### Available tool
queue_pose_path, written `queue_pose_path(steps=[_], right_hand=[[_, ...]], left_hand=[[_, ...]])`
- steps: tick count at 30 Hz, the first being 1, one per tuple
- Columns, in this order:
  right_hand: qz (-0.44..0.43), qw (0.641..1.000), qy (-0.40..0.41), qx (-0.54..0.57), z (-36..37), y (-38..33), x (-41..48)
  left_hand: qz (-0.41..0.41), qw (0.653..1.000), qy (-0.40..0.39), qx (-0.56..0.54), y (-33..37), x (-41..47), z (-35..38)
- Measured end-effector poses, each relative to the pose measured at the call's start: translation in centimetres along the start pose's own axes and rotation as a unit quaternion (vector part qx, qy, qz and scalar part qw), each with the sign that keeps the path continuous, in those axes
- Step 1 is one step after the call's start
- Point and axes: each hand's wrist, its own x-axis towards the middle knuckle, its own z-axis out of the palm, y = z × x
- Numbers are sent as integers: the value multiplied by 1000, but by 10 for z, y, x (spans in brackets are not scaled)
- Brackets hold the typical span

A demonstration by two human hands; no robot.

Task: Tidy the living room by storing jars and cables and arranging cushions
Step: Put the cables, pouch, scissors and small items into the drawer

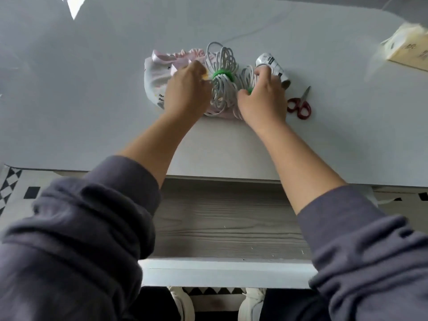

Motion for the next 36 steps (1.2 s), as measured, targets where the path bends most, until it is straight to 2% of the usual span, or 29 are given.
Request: queue_pose_path(steps=[3, 5, 7, 11, 14, 17, 20, 23, 26, 32, 33, 36], right_hand=[[35, 995, -92, 0, 6, 12, 14], [29, 996, -77, 32, 12, 16, 17], [27, 995, -50, 78, 15, 20, 17], [30, 989, -8, 143, 13, 25, 10], [17, 985, 2, 172, 1, 31, -2], [-7, 976, 11, 218, -21, 34, -25], [26, 955, -4, 297, -53, 31, -62], [80, 909, -70, 404, -72, 31, -105], [164, 838, -130, 503, -71, 38, -142], [237, 752, -276, 549, -67, 62, -196], [241, 750, -301, 538, -68, 65, -203], [250, 786, -361, 435, -61, 71, -215]], left_hand=[[8, 996, -10, 86, 28, 17, 10], [-2, 990, -38, 137, 40, 24, 20], [-37, 986, -81, 141, 45, 32, 27], [-102, 982, -117, 106, 47, 39, 26], [-104, 990, -76, 60, 52, 22, 11], [-104, 993, -44, -31, 50, -13, -11], [-92, 981, -42, -165, 48, -58, -36], [-105, 961, -68, -246, 45, -103, -52], [-155, 944, -117, -266, 36, -141, -57], [-200, 931, -205, -228, 17, -203, -69], [-202, 925, -232, -221, 14, -213, -71], [-243, 898, -305, -203, 6, -234, -65]])
